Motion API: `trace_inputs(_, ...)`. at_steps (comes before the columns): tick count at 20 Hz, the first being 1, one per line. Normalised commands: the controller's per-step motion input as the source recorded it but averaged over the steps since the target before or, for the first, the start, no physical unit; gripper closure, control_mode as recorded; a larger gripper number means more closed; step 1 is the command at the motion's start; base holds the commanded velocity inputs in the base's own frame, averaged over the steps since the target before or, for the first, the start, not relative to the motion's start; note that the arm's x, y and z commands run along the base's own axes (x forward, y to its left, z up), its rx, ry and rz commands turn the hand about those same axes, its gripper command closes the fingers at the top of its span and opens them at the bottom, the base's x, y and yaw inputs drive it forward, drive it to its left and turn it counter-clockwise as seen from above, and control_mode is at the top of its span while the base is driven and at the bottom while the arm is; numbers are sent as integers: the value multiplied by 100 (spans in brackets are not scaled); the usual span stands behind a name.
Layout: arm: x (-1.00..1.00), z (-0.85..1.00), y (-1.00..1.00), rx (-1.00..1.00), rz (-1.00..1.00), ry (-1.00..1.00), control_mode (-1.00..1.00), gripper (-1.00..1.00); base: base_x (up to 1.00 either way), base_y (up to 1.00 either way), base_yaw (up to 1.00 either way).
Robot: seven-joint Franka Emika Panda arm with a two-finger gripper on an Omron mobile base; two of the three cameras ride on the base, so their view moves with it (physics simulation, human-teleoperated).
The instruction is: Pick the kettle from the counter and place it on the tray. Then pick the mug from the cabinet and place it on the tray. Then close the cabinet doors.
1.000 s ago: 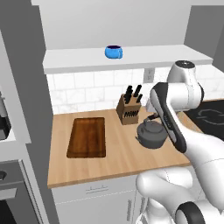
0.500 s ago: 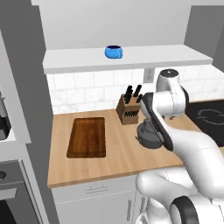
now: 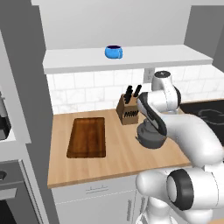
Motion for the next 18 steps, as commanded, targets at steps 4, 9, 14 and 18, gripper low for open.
trace_inputs(4,36,-21,-20,3,0,0,-100,-100,0,0,0)
trace_inputs(9,27,-22,-10,2,0,0,-100,-100,0,0,0)
trace_inputs(14,29,-13,-1,3,0,0,-100,-100,0,0,0)
trace_inputs(18,32,-9,0,10,0,0,-100,-100,0,0,0)
